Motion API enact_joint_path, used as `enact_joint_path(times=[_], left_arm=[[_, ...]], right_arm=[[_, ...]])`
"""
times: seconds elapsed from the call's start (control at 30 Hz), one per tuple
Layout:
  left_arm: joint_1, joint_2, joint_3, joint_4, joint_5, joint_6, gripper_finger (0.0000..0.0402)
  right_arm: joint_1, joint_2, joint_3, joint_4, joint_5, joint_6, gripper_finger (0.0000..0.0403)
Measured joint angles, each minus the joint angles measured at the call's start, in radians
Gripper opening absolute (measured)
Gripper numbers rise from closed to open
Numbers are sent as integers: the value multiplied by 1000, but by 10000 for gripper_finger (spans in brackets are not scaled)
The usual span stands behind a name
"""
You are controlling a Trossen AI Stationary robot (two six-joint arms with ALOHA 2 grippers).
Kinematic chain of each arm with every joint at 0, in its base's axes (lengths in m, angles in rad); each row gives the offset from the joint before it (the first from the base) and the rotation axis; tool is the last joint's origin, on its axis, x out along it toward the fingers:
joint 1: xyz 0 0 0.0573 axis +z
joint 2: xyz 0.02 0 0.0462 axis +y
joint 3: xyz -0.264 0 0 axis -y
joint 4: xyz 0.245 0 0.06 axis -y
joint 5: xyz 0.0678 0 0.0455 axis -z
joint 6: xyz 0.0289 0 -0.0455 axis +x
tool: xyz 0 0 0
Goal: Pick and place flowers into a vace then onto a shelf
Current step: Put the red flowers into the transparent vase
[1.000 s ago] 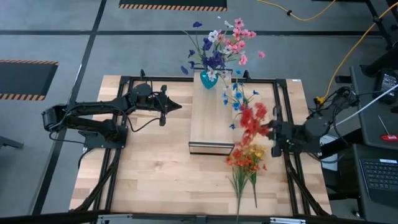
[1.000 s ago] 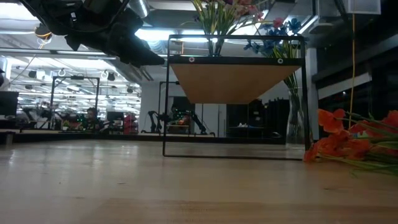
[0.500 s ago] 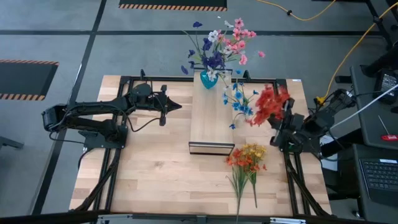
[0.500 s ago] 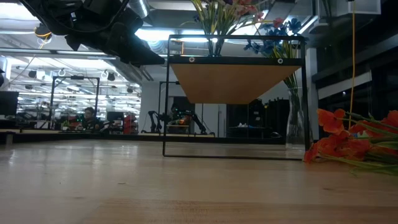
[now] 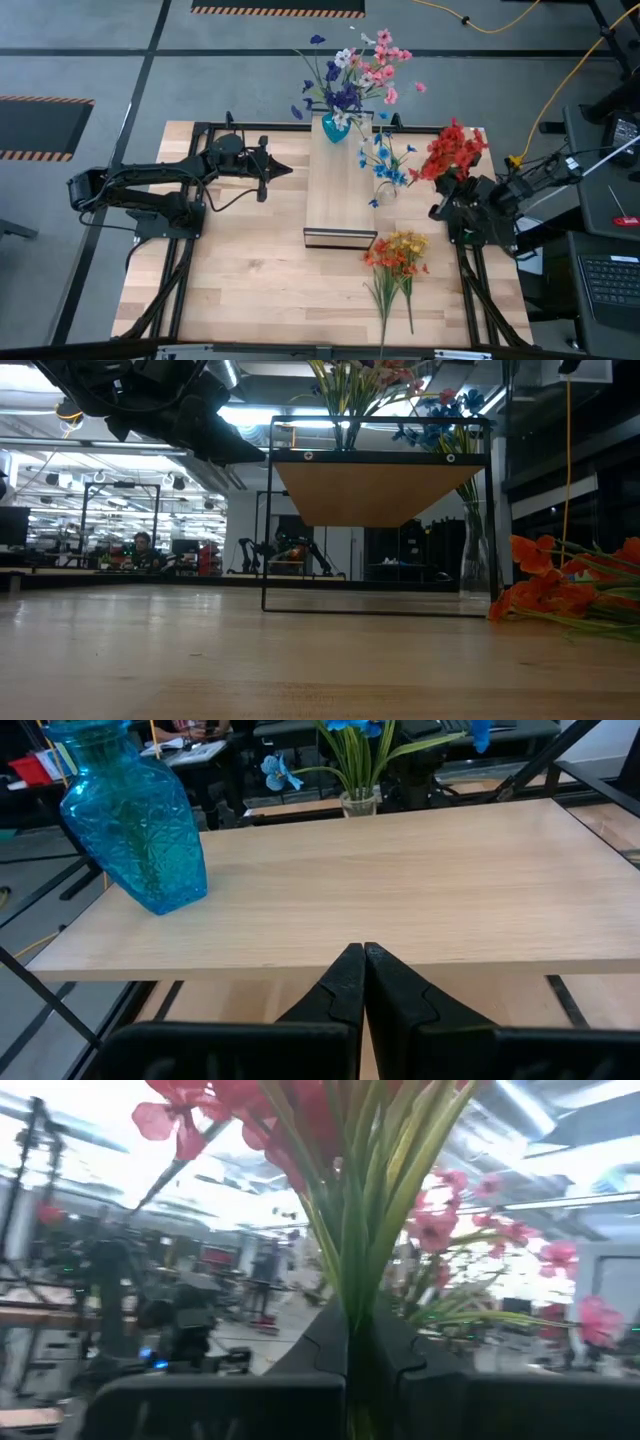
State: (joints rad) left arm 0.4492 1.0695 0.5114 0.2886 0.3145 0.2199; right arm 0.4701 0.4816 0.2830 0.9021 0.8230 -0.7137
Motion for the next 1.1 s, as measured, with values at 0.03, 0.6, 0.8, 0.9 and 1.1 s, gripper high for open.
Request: enact_joint_path(times=[0.03,0.6,0.8,0.9,1.1], left_arm=[[0,0,0,0,0,0,6],[0,0,0,0,0,1,6],[0,0,0,0,0,1,6],[0,0,0,0,0,1,6],[0,0,0,0,0,2,6]], right_arm=[[-20,0,-5,0,-10,11,6],[-276,93,-28,-7,-156,200,6],[-309,131,-28,-6,-155,239,6],[-321,149,-28,-7,-154,255,6],[-334,181,-73,53,-145,272,6]])
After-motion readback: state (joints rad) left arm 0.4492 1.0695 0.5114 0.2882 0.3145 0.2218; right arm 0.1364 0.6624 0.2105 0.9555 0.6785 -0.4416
